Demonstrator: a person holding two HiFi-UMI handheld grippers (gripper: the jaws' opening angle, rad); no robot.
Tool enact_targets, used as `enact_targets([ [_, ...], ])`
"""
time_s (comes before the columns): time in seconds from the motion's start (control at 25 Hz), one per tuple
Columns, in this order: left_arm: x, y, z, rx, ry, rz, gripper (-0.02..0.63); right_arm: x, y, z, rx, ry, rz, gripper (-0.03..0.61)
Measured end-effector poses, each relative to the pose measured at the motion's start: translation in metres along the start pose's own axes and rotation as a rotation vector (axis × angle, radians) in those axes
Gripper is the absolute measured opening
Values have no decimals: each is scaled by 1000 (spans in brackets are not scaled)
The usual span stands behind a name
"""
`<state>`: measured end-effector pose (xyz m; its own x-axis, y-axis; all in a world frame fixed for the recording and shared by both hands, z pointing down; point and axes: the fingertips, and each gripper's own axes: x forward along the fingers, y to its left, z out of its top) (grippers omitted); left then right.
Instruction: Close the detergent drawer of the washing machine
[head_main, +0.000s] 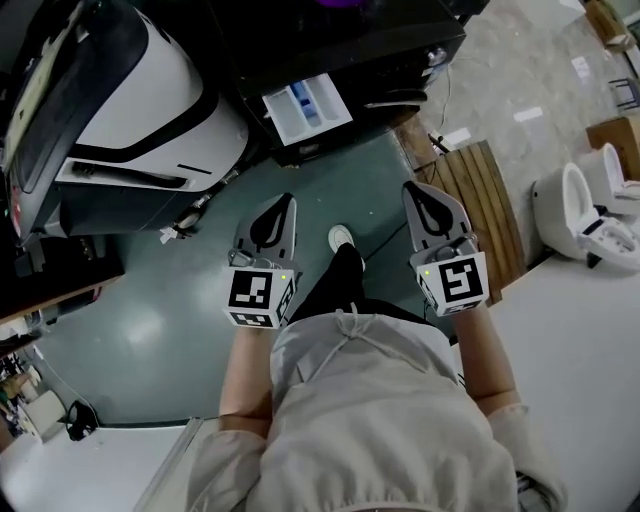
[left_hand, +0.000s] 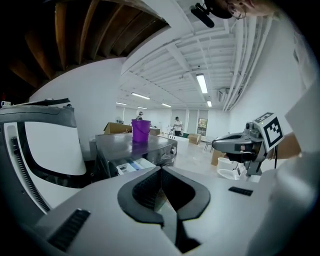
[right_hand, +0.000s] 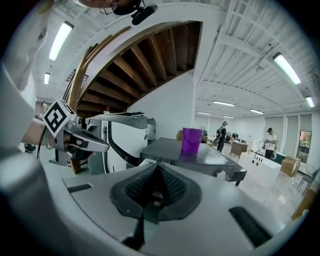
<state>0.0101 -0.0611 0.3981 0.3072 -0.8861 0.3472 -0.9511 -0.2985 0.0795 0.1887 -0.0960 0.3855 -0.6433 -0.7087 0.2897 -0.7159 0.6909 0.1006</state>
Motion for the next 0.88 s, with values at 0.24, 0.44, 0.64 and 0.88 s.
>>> enact_targets([
  [0.24, 51, 39, -35, -72, 68, 60, 20, 70, -8, -15, 15, 74, 87, 6],
  [0.44, 78, 59, -74, -175, 131, 89, 20, 113, -9, -38, -1, 112, 159, 6],
  [0.64, 111, 81, -103, -234, 171, 135, 20, 148, -10, -55, -10, 177, 195, 6],
  [0.88, 123, 90, -112, -297, 170, 179, 20, 169, -9, -65, 19, 245, 217, 6],
])
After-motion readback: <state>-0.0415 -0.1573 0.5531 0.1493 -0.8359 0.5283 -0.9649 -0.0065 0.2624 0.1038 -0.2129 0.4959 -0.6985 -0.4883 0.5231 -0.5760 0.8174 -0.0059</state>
